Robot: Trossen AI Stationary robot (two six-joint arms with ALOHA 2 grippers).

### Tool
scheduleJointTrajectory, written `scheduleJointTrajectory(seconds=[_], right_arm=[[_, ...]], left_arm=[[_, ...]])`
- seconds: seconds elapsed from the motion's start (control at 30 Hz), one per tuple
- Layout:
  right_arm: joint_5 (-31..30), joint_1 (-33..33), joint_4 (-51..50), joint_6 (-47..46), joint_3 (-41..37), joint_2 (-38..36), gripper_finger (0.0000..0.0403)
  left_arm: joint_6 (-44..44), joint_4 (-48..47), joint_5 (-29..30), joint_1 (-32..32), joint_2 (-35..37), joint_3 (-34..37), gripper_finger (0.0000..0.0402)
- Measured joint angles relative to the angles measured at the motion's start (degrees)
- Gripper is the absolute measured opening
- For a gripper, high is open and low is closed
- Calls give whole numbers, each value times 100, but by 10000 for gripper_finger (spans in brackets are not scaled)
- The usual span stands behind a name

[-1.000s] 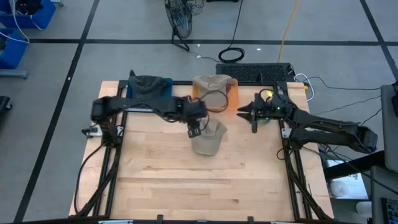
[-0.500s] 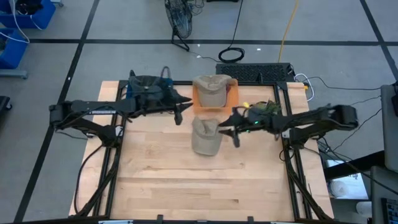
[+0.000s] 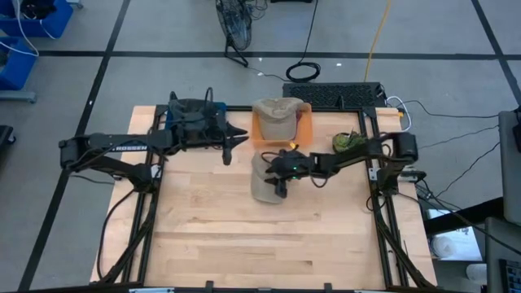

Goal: Pick & Place hat
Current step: Put the brown cap into the orange bin

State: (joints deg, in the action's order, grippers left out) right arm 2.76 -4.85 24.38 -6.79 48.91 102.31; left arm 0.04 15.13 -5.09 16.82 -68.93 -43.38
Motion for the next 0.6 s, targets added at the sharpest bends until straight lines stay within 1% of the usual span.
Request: scheduleJointTrajectory(seconds=[0.2, 0.33, 0.47, 0.6], right_arm=[[1, -19, -128, 235, 64, 163, 161], [-147, -25, -323, 296, 65, 112, 140], [-271, -35, -459, 301, 63, 108, 106], [-270, -39, -628, 362, 63, 108, 60]], left_arm=[[119, -555, 1, -2, 420, 2, 93], [119, -835, 8, -2, 570, 2, 93], [111, -915, 10, -7, 578, 0, 93], [98, -1038, 45, -7, 576, 0, 93]])
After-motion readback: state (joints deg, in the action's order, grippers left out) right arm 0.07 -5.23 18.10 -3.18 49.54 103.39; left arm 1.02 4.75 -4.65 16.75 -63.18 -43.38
